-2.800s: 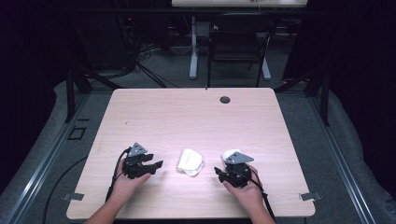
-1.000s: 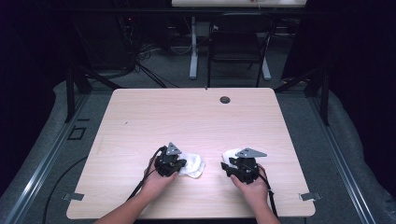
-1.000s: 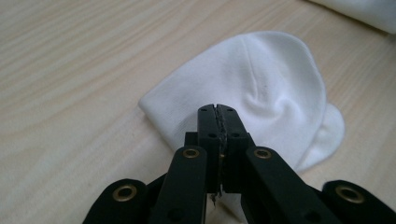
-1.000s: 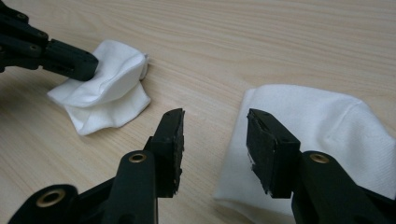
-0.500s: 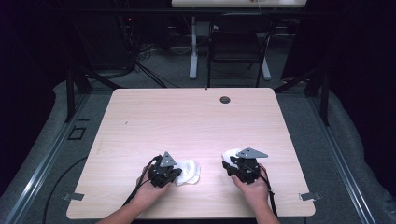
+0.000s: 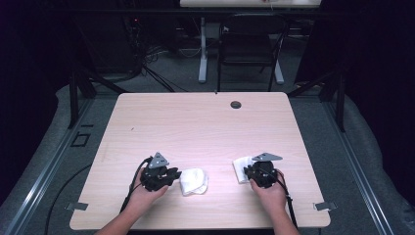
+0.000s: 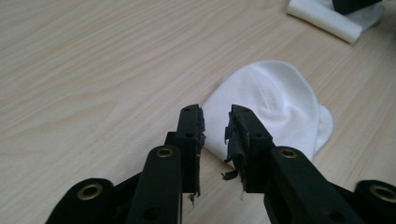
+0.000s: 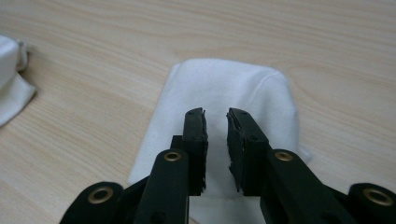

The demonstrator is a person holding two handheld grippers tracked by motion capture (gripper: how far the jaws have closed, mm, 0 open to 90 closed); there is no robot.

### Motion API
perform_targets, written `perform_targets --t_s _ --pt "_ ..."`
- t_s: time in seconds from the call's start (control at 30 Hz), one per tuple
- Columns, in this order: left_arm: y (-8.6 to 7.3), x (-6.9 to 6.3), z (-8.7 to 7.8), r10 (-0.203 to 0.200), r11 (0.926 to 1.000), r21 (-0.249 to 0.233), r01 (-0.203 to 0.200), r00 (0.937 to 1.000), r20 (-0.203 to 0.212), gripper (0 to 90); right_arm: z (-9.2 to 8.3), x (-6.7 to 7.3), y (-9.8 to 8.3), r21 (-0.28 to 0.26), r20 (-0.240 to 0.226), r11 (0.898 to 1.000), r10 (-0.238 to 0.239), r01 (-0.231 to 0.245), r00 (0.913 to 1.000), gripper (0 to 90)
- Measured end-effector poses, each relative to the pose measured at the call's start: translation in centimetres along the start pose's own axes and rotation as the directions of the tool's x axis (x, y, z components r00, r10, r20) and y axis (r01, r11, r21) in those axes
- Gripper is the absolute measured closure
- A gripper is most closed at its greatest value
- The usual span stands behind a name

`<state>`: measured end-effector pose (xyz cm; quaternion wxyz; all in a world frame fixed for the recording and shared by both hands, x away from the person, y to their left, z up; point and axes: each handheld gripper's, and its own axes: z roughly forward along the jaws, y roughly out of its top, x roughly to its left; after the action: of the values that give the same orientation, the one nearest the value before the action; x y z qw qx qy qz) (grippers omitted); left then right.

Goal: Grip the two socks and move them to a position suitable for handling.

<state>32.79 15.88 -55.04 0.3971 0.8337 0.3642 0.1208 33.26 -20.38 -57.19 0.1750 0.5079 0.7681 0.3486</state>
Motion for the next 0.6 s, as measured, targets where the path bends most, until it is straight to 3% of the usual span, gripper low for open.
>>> perform_targets --t_s 0.17,0.6 --pt "-0.1 1.6 -0.5 -0.054 0.9984 -0.013 0.054 0.9985 -0.007 70.2 1.1 1.1 0.5 0.02 -0.01 1.0 -0.005 0.005 0.9999 78.1" --pt "-0.3 1.4 -0.1 -0.036 0.9993 0.003 0.036 0.9992 -0.019 61.9 5.8 4.8 4.6 0.028 -0.055 0.999 -0.023 0.025 0.9982 78.6"
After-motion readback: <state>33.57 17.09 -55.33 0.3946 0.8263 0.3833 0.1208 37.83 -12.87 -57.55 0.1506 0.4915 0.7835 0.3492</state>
